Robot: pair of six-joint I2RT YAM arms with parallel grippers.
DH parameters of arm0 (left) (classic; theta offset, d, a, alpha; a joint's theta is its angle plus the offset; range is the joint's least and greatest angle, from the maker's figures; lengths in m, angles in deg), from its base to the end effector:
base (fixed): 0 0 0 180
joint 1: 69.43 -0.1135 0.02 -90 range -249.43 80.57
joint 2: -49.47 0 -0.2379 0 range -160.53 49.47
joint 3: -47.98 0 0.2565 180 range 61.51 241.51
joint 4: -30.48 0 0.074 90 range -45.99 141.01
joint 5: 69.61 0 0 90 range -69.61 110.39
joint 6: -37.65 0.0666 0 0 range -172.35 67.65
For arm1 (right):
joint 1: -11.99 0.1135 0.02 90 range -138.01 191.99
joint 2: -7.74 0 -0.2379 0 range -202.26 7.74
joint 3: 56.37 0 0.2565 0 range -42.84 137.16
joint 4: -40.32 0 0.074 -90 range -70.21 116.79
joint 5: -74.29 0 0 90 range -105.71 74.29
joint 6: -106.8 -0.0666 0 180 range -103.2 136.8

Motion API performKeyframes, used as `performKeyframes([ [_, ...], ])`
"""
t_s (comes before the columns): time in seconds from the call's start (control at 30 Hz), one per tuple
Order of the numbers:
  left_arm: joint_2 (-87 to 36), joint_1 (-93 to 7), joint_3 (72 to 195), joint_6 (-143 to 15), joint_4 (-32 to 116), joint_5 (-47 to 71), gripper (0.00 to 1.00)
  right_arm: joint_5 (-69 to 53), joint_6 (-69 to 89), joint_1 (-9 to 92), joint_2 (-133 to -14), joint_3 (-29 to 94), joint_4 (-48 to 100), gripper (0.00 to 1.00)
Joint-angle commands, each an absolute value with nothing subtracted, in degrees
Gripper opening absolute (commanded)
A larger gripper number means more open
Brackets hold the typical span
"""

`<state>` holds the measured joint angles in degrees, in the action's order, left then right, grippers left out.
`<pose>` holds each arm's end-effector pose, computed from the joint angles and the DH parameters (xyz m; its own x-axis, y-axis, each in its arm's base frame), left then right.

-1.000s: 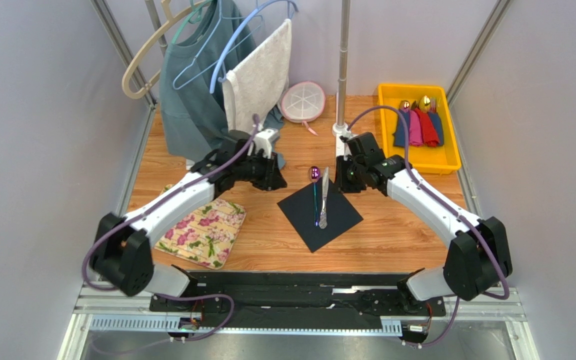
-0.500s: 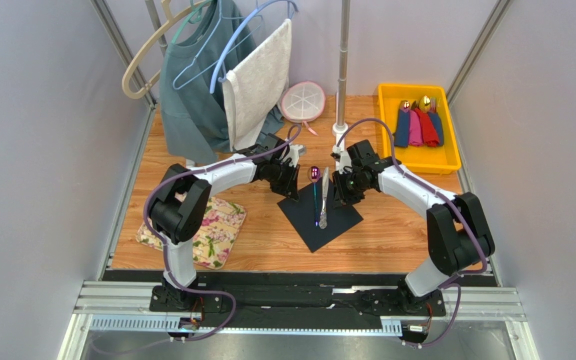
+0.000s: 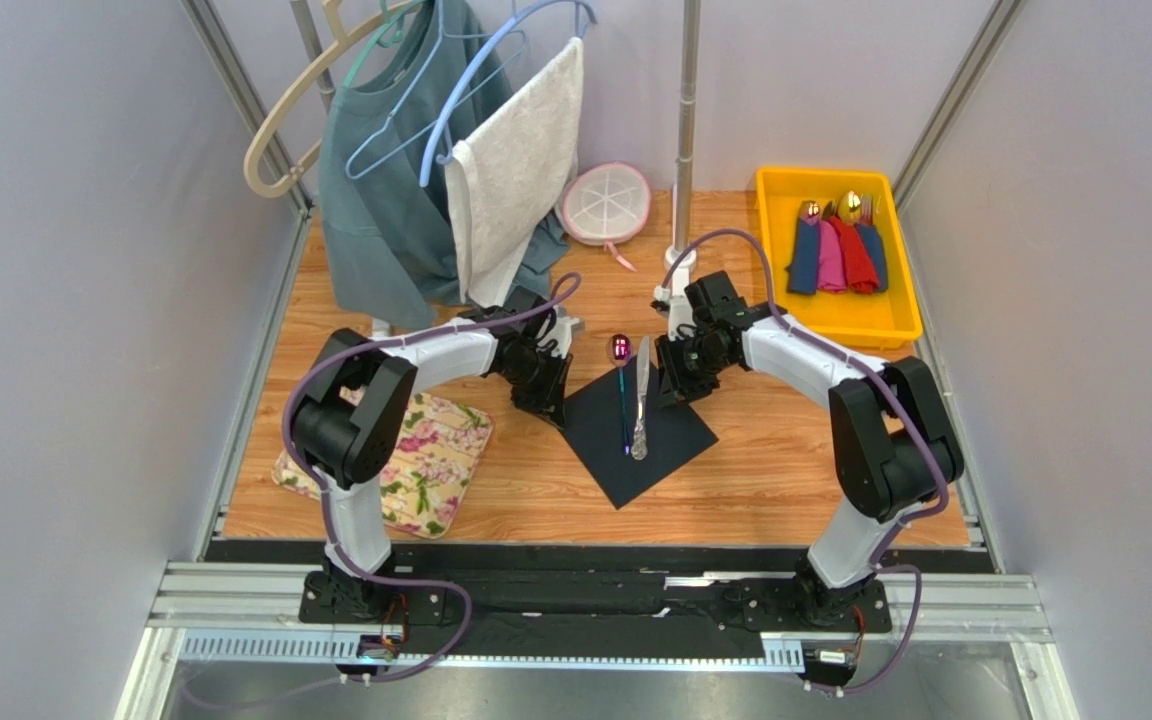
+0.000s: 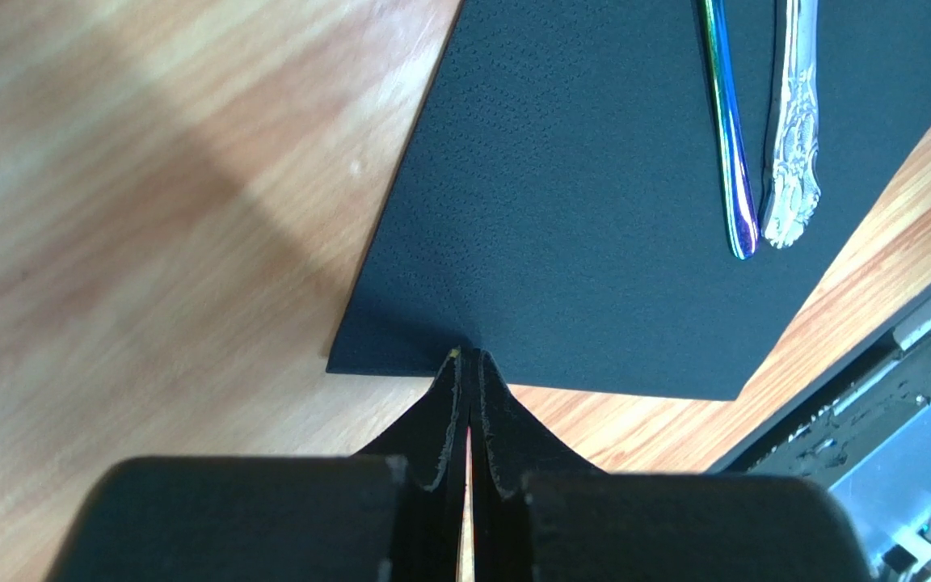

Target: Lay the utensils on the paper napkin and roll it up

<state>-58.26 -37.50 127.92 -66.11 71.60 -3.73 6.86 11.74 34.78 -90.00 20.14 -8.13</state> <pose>0.2978 -0.2177 0.0948 -0.9136 0.3136 -0.2588 0.4017 0.7942 -0.4559 0.3019 0.1546 0.1293 -0.9036 -0.2913 -0.3142 -0.4024 0.8286 0.3892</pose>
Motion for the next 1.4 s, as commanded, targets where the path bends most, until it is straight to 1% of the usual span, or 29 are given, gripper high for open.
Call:
performKeyframes([
  [0.0,-55.2,-38.9,125.0,-64.1,72.8,-2.1,0.00,8.1,13.1,34.4,-91.5,22.9,-5.8,0.17],
  [0.1,-53.4,-39.0,124.4,-64.4,72.5,-5.1,0.00,8.5,12.8,34.1,-91.1,22.8,-5.7,0.17],
  [0.2,-50.2,-39.0,123.5,-66.7,71.1,-10.5,0.00,8.7,12.8,33.7,-90.7,22.7,-5.9,0.17],
  [0.27,-48.5,-39.0,123.2,-67.5,67.7,-10.9,0.00,8.7,12.8,33.7,-90.7,22.7,-5.9,0.17],
  [0.33,-46.1,-39.0,123.3,-68.4,64.7,-9.4,0.02,8.8,12.1,33.6,-91.0,22.7,-5.4,0.16],
  [0.37,-45.8,-39.0,123.8,-68.9,62.7,-8.5,0.07,9.1,11.7,33.5,-91.1,22.9,-4.9,0.15],
  [0.43,-47.4,-39.0,127.1,-70.1,62.1,-7.1,0.10,10.2,10.0,33.4,-91.8,23.2,-4.6,0.12],
  [0.47,-48.3,-39.0,128.4,-70.7,62.6,-6.9,0.13,10.7,9.2,33.4,-91.9,23.3,-4.4,0.09],
  [0.57,-51.7,-38.9,131.5,-73.7,61.9,-6.6,0.14,12.5,6.8,33.5,-92.8,23.3,-3.6,0.07],
  [0.63,-54.1,-38.4,133.4,-74.1,62.5,-5.2,0.14,12.6,6.0,33.5,-93.4,23.4,-3.4,0.04],
  [0.67,-54.8,-38.2,134.2,-74.1,63.0,-4.7,0.14,12.7,6.0,33.5,-94.0,23.5,-3.4,0.00],
  [0.77,-56.6,-37.4,137.7,-73.7,63.7,-0.4,0.15,11.5,5.9,33.5,-95.1,23.3,-3.7,0.00],
  [0.9,-58.8,-36.6,140.2,-73.5,65.1,5.9,0.20,9.8,6.1,33.5,-95.8,23.0,-3.5,0.00],
  [1.17,-62.4,-34.1,142.5,-73.0,66.0,8.8,0.20,9.4,5.8,33.5,-97.4,23.5,-3.7,0.00],
  [1.27,-62.7,-32.0,142.7,-72.5,65.8,11.1,0.23,9.0,5.5,33.5,-97.7,23.7,-3.8,0.00],
  [1.37,-63.0,-30.7,143.1,-72.6,66.2,14.5,0.24,7.6,5.1,33.5,-98.1,24.0,-4.1,0.00],
])
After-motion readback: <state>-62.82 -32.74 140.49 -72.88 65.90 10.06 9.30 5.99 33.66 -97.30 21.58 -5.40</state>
